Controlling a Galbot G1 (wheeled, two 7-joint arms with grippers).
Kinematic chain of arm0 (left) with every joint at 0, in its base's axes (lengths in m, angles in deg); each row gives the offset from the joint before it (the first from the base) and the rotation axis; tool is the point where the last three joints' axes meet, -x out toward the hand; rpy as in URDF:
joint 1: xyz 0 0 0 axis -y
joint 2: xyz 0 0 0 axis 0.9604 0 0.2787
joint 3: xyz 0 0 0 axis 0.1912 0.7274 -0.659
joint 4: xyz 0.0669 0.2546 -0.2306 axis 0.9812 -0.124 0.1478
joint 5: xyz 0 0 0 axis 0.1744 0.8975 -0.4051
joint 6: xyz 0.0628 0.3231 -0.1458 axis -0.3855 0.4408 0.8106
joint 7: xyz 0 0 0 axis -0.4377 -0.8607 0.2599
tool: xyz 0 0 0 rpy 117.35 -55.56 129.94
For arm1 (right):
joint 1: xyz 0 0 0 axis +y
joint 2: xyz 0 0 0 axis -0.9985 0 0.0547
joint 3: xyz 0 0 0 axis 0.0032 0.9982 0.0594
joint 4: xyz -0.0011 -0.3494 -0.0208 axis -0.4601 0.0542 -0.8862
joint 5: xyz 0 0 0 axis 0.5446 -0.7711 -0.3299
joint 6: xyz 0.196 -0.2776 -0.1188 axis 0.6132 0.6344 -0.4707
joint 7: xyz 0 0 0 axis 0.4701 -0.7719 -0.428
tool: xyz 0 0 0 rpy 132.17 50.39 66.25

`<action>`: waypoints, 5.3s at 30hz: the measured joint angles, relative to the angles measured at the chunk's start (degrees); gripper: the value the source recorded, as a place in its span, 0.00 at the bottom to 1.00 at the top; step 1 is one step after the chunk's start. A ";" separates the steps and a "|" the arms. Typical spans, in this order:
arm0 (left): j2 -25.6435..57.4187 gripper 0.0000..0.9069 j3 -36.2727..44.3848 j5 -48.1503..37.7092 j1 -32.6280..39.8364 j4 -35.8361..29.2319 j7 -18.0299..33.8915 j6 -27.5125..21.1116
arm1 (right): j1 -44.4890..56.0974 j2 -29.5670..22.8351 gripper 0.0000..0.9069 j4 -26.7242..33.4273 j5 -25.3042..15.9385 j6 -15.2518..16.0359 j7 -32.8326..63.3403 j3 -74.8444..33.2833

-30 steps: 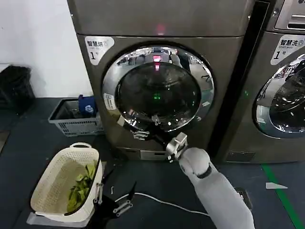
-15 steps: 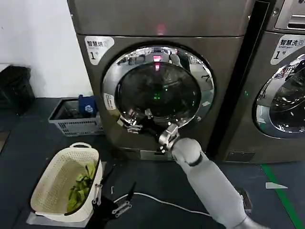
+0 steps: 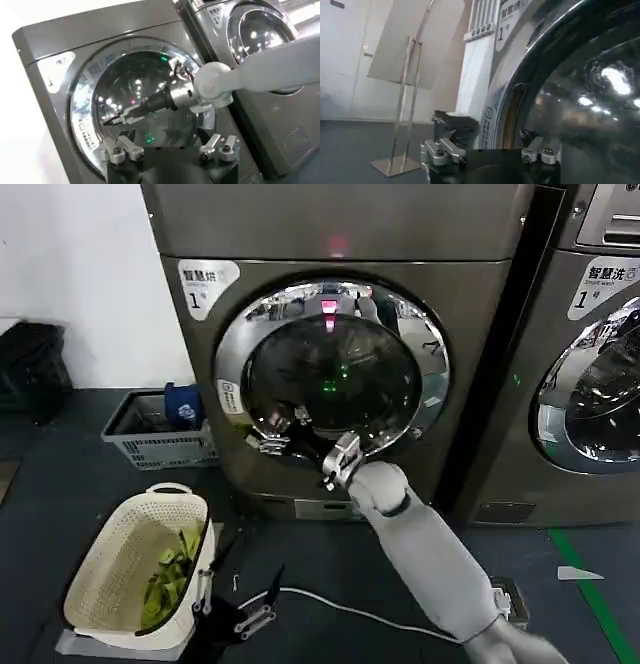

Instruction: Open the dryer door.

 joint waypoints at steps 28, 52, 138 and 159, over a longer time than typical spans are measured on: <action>-0.27 1.00 -0.14 -0.02 -0.58 0.05 0.19 0.48 | -3.76 -5.26 1.00 9.74 -2.67 -1.95 -0.73 0.29; -0.75 1.00 -0.08 0.76 -1.83 -0.75 0.21 1.00 | -5.65 -7.43 1.00 14.10 -2.32 -4.04 -3.62 0.53; 7.26 1.00 -21.50 -16.61 9.76 -0.63 -3.63 -14.37 | -3.58 20.72 1.00 -7.64 30.75 -6.53 -61.72 9.95; 15.24 1.00 -9.97 -15.83 18.97 3.32 -4.43 -18.03 | 3.61 27.82 1.00 -9.34 28.93 -6.86 -62.45 1.07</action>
